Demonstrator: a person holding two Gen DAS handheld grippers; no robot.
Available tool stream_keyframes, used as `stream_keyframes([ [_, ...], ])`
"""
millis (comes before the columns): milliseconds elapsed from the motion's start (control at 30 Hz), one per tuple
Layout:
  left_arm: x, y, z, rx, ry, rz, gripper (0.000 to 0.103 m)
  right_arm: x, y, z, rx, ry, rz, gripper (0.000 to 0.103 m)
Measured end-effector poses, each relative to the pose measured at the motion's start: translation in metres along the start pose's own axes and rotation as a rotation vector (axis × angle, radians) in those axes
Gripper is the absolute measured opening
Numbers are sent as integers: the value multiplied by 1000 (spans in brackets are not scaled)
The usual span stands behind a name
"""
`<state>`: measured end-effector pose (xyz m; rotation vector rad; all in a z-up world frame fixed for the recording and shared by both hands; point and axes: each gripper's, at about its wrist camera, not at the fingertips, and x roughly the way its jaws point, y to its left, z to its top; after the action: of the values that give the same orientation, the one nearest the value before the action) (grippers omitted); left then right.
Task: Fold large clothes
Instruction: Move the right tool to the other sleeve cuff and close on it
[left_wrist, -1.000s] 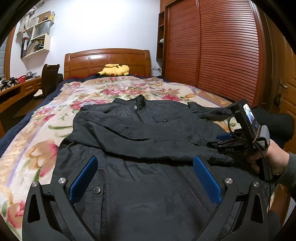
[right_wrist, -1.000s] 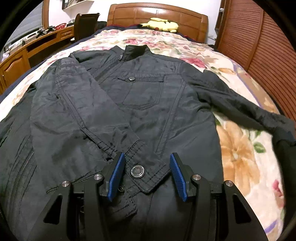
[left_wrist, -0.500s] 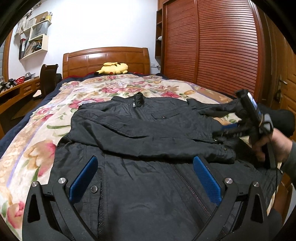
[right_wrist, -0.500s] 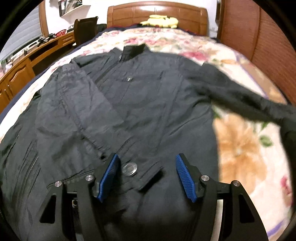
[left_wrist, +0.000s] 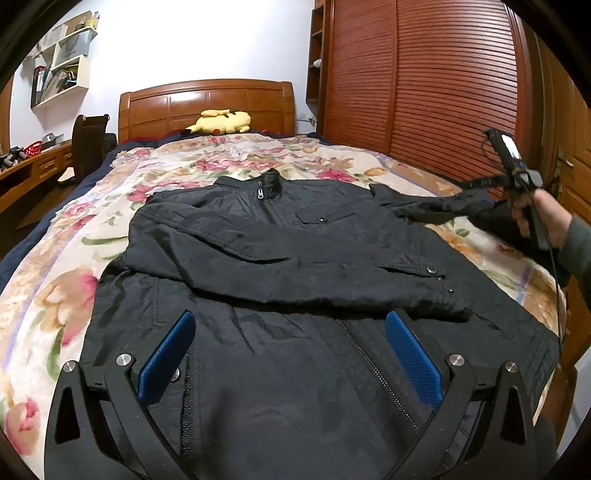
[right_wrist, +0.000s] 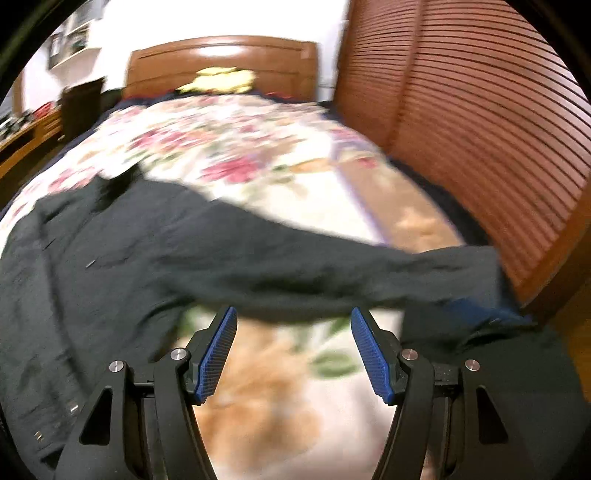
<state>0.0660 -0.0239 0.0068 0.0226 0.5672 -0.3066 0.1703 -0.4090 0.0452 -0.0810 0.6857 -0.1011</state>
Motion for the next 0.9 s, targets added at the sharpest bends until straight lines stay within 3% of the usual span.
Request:
stream_keyframes([
  [167, 3, -3, -1, 12, 19, 11, 103, 22, -51, 18, 54, 8, -96, 66],
  [500, 15, -6, 0, 12, 62, 22, 103, 68, -106, 47, 130, 87, -236, 66],
  [733, 19, -6, -1, 18, 83, 22, 103, 93, -137, 57, 212, 146, -269, 66],
  [900, 22, -6, -1, 16, 92, 21, 103, 109, -145, 52, 246, 209, -246, 66],
])
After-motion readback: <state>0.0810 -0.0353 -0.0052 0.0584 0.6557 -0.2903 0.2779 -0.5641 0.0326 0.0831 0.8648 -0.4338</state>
